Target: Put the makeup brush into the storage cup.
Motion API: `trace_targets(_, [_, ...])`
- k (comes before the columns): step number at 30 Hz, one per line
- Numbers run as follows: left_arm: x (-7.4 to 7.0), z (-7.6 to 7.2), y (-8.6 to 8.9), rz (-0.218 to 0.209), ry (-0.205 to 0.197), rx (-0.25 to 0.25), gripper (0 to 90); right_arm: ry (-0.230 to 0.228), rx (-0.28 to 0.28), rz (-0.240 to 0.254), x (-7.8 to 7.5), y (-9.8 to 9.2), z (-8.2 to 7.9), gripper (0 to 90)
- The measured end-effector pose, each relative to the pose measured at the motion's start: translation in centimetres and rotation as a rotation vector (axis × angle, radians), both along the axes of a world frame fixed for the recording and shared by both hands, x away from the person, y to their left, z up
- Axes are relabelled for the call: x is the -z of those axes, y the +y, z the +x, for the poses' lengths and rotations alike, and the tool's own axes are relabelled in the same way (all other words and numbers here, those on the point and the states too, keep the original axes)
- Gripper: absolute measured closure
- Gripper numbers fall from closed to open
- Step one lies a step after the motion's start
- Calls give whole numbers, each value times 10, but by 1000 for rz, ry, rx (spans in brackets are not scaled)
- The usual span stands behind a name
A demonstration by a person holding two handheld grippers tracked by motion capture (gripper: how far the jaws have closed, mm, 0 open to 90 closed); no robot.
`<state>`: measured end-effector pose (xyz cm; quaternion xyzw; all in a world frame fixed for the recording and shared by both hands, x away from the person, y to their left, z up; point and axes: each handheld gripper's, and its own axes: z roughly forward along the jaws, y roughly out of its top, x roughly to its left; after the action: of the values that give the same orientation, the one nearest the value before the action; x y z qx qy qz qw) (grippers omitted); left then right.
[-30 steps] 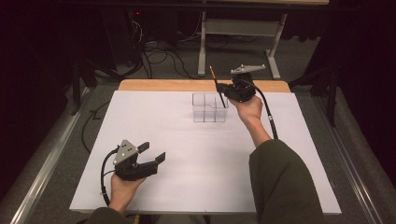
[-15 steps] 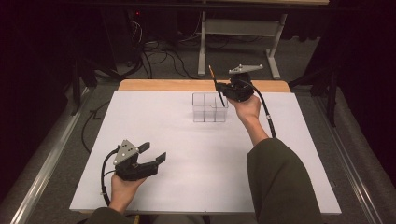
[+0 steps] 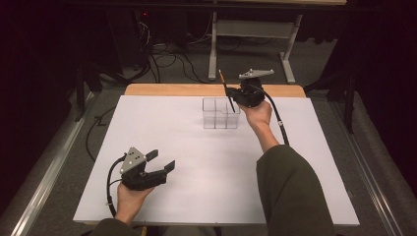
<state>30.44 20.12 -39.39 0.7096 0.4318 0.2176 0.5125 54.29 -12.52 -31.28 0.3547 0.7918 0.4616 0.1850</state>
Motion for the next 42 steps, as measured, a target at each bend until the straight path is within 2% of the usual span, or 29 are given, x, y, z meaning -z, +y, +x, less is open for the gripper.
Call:
trace_targets(29, [0, 0, 0, 2, -2, 5, 263, -6, 14, -13, 9, 4, 5, 845])
trace_targets(42, [0, 0, 0, -5, -3, 1, 264, 24, 17, -37, 14, 5, 6, 845])
